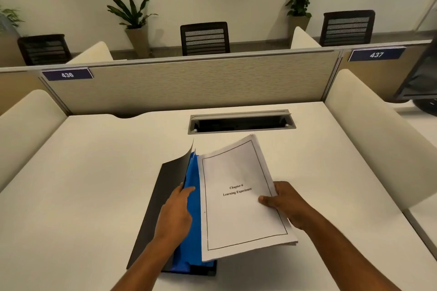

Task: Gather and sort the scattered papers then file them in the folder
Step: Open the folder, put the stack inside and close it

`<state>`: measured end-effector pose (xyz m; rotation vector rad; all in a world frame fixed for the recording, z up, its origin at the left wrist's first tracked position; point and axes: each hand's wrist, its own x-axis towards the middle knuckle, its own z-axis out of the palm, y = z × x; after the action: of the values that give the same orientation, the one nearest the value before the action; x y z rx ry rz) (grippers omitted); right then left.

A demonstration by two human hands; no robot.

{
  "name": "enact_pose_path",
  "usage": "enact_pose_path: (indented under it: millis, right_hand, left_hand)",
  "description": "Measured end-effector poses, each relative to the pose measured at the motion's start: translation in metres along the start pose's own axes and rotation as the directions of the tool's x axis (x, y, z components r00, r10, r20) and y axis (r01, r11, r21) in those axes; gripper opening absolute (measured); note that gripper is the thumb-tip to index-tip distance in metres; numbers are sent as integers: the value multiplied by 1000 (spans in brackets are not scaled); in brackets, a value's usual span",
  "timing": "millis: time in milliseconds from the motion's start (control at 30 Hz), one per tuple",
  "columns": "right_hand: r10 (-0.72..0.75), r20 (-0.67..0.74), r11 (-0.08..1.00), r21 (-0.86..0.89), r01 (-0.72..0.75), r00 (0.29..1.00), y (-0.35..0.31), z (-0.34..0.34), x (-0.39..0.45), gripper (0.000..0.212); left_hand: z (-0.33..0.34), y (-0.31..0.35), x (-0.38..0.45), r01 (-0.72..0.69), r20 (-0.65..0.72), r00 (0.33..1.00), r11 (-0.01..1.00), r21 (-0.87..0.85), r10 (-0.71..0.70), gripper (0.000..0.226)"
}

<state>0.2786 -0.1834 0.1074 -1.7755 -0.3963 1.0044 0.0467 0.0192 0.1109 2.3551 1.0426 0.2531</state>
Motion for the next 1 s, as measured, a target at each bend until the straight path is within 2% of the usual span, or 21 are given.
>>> enact_pose_path:
  millis: [300, 400, 533, 667, 1000]
  right_hand:
    - [50, -71, 982, -177, -62, 996, -20, 27, 12, 35]
    - [10, -108, 959, -280, -40, 994, -35, 38, 16, 37]
    - [-83, -144, 901, -434, 13, 986, -45, 51, 17, 28]
    - [-147, -143, 826, -562, 42, 979, -43, 64, 16, 34]
    - [-145, -154, 903, -424, 67, 977, -16, 117, 18, 40]
  left_hand:
    - [-4, -2, 9, 116, -18, 993, 988, -99, -118, 51]
    - [-5, 1, 10, 102, 23, 995, 989, -108, -100, 51]
    - [-10, 4, 12, 104, 41, 994, 988, -115, -99, 52]
    - [-14, 6, 15, 101, 51, 994, 987, -125, -95, 54]
    - [-6, 15, 14, 76, 56, 996, 983, -169, -67, 58]
